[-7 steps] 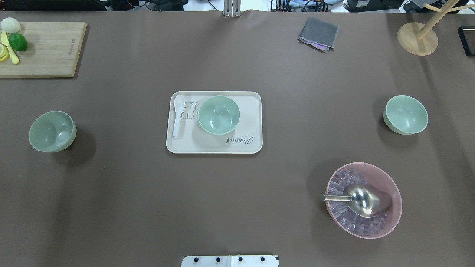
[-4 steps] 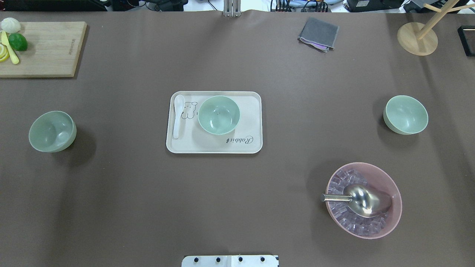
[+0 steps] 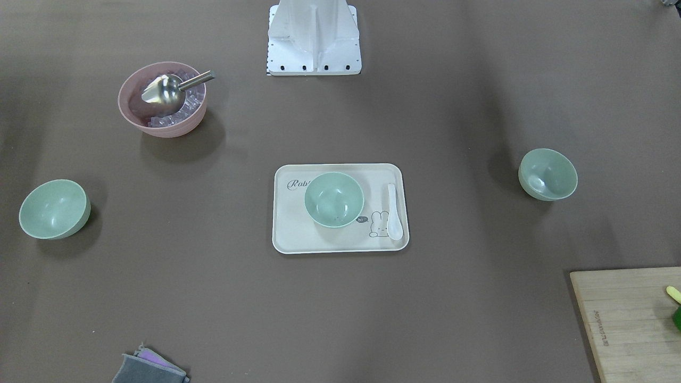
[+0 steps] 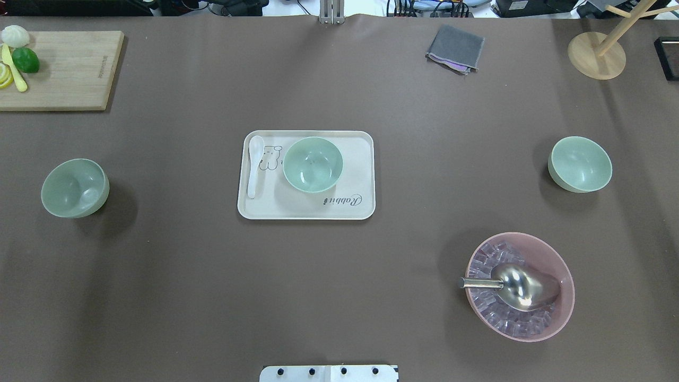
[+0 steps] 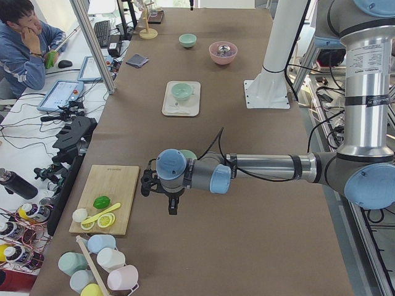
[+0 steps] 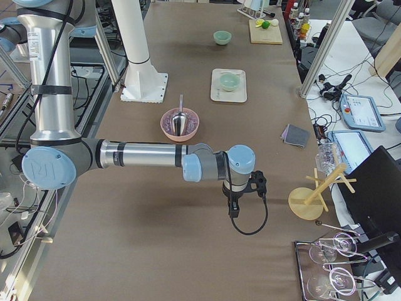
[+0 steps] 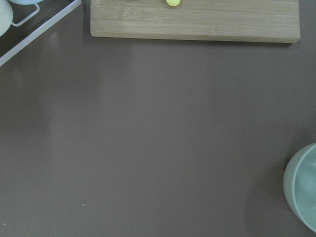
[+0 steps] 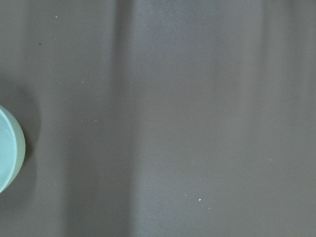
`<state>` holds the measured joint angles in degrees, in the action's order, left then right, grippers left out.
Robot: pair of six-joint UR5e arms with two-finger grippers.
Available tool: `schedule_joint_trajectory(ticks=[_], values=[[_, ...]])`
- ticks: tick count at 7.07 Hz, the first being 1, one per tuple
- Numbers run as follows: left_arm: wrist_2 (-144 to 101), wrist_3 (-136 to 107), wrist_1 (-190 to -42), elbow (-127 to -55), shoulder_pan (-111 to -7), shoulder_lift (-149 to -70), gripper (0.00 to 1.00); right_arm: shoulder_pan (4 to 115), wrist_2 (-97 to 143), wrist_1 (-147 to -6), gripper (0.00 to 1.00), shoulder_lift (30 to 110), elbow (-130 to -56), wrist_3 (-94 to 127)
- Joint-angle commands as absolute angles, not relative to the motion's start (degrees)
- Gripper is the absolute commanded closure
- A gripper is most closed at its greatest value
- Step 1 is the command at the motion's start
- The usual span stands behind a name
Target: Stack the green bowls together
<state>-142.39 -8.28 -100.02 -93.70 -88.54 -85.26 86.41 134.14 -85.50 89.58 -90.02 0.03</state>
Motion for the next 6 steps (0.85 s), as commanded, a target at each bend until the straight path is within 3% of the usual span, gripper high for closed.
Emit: schedule_joint_trajectory(ticks=[1, 6], values=[[-142.91, -8.44, -99.84, -94.21, -88.51, -84.9, 0.02, 86.83, 135.44, -85.43, 0.0, 89.91, -90.7, 0.09], [-142.38, -19.42, -101.86, -99.49, -78.34, -85.25, 0.03, 86.75, 135.79, -85.52, 0.0, 89.91, -92.98, 0.52]])
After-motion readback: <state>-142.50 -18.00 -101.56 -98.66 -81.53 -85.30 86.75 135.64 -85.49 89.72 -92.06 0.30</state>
